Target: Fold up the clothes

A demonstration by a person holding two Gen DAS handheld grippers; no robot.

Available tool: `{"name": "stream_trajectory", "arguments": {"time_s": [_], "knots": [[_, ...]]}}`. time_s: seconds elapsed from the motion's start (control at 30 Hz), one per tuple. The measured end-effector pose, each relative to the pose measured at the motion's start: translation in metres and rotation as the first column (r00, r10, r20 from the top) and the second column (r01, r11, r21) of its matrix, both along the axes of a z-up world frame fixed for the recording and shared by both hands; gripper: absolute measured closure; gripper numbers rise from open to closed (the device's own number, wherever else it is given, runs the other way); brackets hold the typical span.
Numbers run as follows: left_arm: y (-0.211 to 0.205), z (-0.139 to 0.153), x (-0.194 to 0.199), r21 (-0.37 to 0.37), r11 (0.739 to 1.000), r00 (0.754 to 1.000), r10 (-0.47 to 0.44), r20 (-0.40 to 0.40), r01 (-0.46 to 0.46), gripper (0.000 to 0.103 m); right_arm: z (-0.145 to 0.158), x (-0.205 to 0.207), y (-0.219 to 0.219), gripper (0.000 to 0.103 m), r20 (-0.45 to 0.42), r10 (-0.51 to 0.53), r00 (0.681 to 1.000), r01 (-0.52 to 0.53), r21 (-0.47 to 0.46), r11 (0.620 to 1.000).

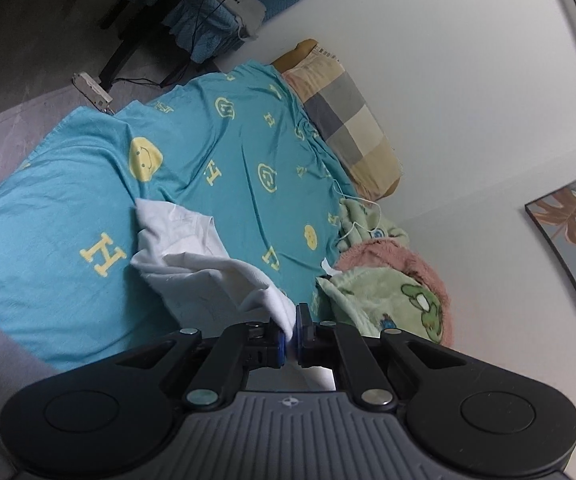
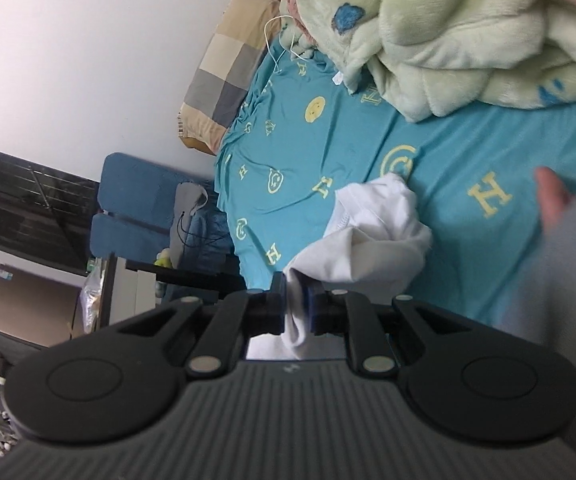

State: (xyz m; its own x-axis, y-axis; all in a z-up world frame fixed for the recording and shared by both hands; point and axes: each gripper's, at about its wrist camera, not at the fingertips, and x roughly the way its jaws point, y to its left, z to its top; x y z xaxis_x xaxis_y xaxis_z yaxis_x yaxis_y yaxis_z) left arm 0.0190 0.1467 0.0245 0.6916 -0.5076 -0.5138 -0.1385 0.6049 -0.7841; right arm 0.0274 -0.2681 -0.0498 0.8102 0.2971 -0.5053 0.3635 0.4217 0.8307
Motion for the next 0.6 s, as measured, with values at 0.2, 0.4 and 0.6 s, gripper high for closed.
{"name": "stream_trajectory", "arguments": {"time_s": [0.2, 0.4, 0.6], "knots": [[-0.006, -0.035, 0.083, 0.012, 1.0, 0.998, 0.008, -0.058, -0.008, 0.097, -0.024, 0.071, -0.002, 0.089, -0.068, -0.009, 0.998, 0.01, 0.013, 1.0], [-0.014, -0.081, 0.165, 0.048, 0.998, 0.994, -0.025, -0.102, 0.03, 0.096, -0.063, 0.141, -0.008, 0.089, -0.145, -0.003, 0.989, 0.0, -0.021, 1.0], [-0.026, -0.142, 0.23, 0.162, 0.981, 0.99, -0.086, -0.113, 0.104, 0.095, -0.111, 0.2, -0.014, 0.088, -0.214, 0.039, 0.976, -0.06, -0.091, 0.994]]}}
